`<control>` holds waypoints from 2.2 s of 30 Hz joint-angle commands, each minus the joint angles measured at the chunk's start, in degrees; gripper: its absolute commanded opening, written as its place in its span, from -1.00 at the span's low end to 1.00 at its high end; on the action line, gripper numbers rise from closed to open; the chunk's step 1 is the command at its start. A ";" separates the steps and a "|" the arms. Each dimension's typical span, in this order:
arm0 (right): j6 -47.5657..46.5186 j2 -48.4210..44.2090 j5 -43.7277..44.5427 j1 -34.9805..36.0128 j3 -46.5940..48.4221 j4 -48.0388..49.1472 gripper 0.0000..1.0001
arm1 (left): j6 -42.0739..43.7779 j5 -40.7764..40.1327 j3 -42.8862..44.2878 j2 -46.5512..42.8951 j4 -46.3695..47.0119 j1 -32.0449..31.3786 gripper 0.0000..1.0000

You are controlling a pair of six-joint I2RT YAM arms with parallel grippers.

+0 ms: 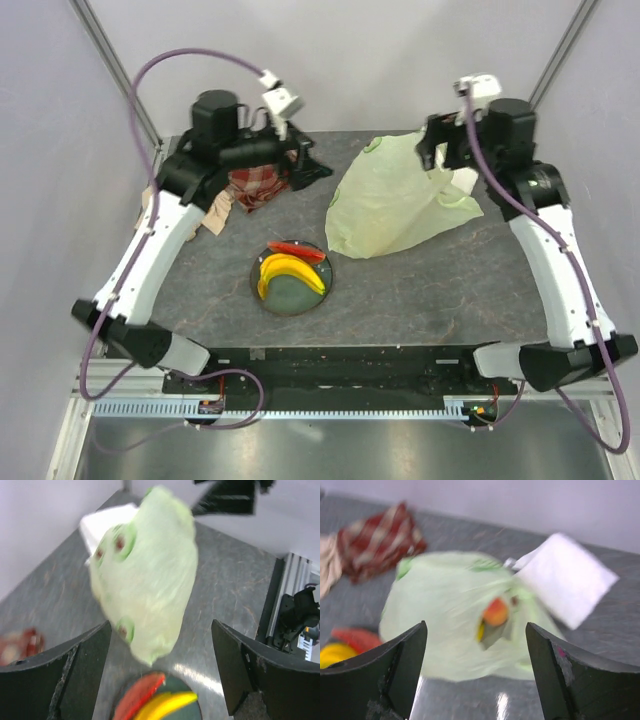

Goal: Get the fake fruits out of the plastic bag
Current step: Adjust the plastic bag at the center of the board.

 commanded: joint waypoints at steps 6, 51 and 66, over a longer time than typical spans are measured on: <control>17.14 6.05 -6.98 -30.86 -9.21 14.65 0.72 | 12.50 -14.63 32.57 28.59 -5.39 -18.59 0.71; 25.35 17.23 -51.41 -17.79 -15.28 29.24 0.20 | -9.30 -31.77 22.23 29.93 -0.20 -18.95 0.71; 26.15 18.90 -51.40 -16.65 -15.28 29.16 0.21 | -11.23 -39.60 26.43 38.61 -0.74 -18.16 0.68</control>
